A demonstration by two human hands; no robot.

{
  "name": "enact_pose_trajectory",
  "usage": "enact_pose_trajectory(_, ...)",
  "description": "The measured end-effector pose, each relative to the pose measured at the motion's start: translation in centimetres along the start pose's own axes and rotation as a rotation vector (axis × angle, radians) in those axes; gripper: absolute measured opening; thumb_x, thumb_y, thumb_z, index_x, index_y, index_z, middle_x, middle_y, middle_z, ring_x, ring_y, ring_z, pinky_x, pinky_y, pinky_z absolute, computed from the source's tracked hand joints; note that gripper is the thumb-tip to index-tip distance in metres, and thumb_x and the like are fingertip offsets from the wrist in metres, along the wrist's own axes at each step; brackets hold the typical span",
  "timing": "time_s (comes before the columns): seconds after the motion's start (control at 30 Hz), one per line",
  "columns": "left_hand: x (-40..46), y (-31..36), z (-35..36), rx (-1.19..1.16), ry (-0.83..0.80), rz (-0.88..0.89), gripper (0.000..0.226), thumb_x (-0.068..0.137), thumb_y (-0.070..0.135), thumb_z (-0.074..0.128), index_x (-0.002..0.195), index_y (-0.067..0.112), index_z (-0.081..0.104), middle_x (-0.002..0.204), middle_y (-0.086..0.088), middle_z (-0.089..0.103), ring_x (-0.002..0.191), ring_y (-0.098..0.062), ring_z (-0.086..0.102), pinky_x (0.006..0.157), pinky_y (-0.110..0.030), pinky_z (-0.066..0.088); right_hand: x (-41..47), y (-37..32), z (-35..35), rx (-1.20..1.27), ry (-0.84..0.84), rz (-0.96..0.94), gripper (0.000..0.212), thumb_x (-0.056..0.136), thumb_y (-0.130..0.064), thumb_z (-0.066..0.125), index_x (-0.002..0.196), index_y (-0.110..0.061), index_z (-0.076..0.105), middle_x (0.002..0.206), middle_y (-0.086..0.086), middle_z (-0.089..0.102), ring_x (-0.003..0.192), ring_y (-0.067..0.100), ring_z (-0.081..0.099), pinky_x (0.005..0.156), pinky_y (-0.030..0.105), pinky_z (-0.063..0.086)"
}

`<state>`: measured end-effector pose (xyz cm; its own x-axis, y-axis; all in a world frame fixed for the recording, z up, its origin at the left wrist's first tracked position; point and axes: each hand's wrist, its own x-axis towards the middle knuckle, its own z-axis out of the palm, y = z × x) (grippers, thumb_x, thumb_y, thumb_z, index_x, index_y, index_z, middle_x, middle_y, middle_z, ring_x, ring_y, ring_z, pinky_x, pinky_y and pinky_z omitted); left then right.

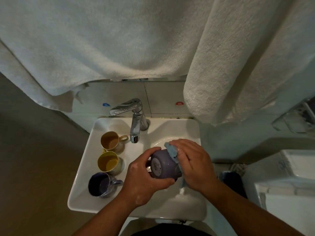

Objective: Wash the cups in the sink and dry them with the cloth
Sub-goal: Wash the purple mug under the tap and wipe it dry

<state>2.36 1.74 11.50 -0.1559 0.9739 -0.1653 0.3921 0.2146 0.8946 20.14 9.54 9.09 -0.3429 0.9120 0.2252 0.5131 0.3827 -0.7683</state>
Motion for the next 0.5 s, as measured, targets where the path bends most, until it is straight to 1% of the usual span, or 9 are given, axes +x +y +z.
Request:
enact_pose_trajectory(0.03, 0.1, 0.1, 0.0, 0.007, 0.007, 0.006, 0.092, 0.05, 0.038, 0.1, 0.13, 0.04, 0.054, 0.116, 0.029, 0.063, 0.107, 0.0, 0.064, 0.08, -0.027, 0.062, 0.0, -0.6, 0.1, -0.016, 0.035, 0.034, 0.05, 0.103, -0.044, 0.029, 0.125, -0.023, 0.068, 0.124, -0.003, 0.069, 0.119, 0.011, 0.059, 0.106, 0.048, 0.046)
enact_pose_trajectory(0.1, 0.2, 0.4, 0.2, 0.02, 0.018, 0.021, 0.09, 0.049, 0.046, 0.098, 0.128, 0.041, 0.055, 0.116, 0.027, 0.066, 0.107, 0.001, 0.064, 0.081, -0.026, 0.061, -0.8, -2.3, 1.0, -0.13, 0.065, -0.028, 0.045, 0.104, -0.04, 0.032, 0.127, -0.023, 0.066, 0.127, -0.002, 0.068, 0.124, 0.016, 0.058, 0.111, 0.052, 0.041)
enact_pose_trajectory(0.17, 0.2, 0.4, 0.4, 0.023, 0.014, 0.019, 0.089, 0.05, 0.052, 0.095, 0.128, 0.043, 0.053, 0.116, 0.024, 0.067, 0.108, 0.003, 0.064, 0.085, -0.028, 0.061, -1.6, -2.8, 1.3, -0.151, 0.01, -0.132, 0.042, 0.105, -0.042, 0.033, 0.134, -0.026, 0.059, 0.133, -0.004, 0.064, 0.129, 0.014, 0.054, 0.116, 0.051, 0.034)
enact_pose_trajectory(0.23, 0.0, 0.4, 0.2, 0.025, -0.003, 0.02, 0.09, 0.051, 0.046, 0.097, 0.129, 0.043, 0.053, 0.117, 0.025, 0.066, 0.108, 0.002, 0.064, 0.083, -0.026, 0.061, -1.4, -1.7, 0.7, -0.142, -0.068, -0.196, 0.039, 0.104, -0.041, 0.039, 0.14, -0.029, 0.052, 0.138, -0.005, 0.061, 0.133, 0.01, 0.049, 0.116, 0.051, 0.033)
enact_pose_trajectory(0.27, 0.0, 0.4, 0.1, 0.029, -0.012, 0.029, 0.091, 0.051, 0.04, 0.098, 0.13, 0.043, 0.053, 0.117, 0.026, 0.065, 0.108, 0.001, 0.064, 0.082, -0.025, 0.061, -1.1, -1.0, 0.4, -0.11, -0.072, -0.174, 0.04, 0.103, -0.041, 0.041, 0.14, -0.031, 0.052, 0.139, -0.004, 0.06, 0.134, 0.008, 0.048, 0.115, 0.05, 0.036)
enact_pose_trajectory(0.3, -0.1, 0.6, -0.1, 0.034, -0.021, 0.046, 0.092, 0.052, 0.034, 0.099, 0.131, 0.043, 0.052, 0.118, 0.026, 0.064, 0.11, 0.0, 0.063, 0.08, -0.024, 0.06, -0.8, -0.5, 0.0, -0.037, -0.061, -0.093, 0.042, 0.102, -0.043, 0.039, 0.139, -0.031, 0.054, 0.139, -0.005, 0.06, 0.132, 0.006, 0.048, 0.114, 0.047, 0.039)
enact_pose_trajectory(0.37, 0.0, 0.8, -0.3, 0.048, -0.041, 0.091, 0.094, 0.056, 0.023, 0.099, 0.134, 0.043, 0.05, 0.123, 0.028, 0.06, 0.116, -0.001, 0.06, 0.081, -0.021, 0.059, 0.0, -0.7, -0.7, 0.141, -0.013, 0.148, 0.049, 0.096, -0.054, 0.033, 0.133, -0.034, 0.06, 0.141, -0.008, 0.058, 0.129, 0.001, 0.05, 0.113, 0.037, 0.043)
enact_pose_trajectory(0.4, 0.1, 0.9, -0.4, 0.045, -0.051, 0.11, 0.094, 0.059, 0.019, 0.097, 0.136, 0.042, 0.049, 0.126, 0.027, 0.058, 0.119, -0.002, 0.058, 0.083, -0.02, 0.058, 0.4, -1.0, -0.8, 0.204, 0.014, 0.23, 0.049, 0.094, -0.057, 0.035, 0.131, -0.036, 0.06, 0.141, -0.01, 0.057, 0.128, 0.001, 0.051, 0.112, 0.035, 0.044)
enact_pose_trajectory(0.5, 0.5, 1.2, -0.1, -0.007, -0.055, 0.118, 0.096, 0.064, 0.008, 0.093, 0.14, 0.043, 0.046, 0.135, 0.021, 0.052, 0.125, -0.008, 0.055, 0.09, -0.026, 0.058, 0.4, -1.7, -0.6, 0.251, 0.134, 0.272, 0.048, 0.094, -0.051, 0.046, 0.134, -0.031, 0.061, 0.141, -0.006, 0.059, 0.127, 0.006, 0.055, 0.108, 0.038, 0.049)
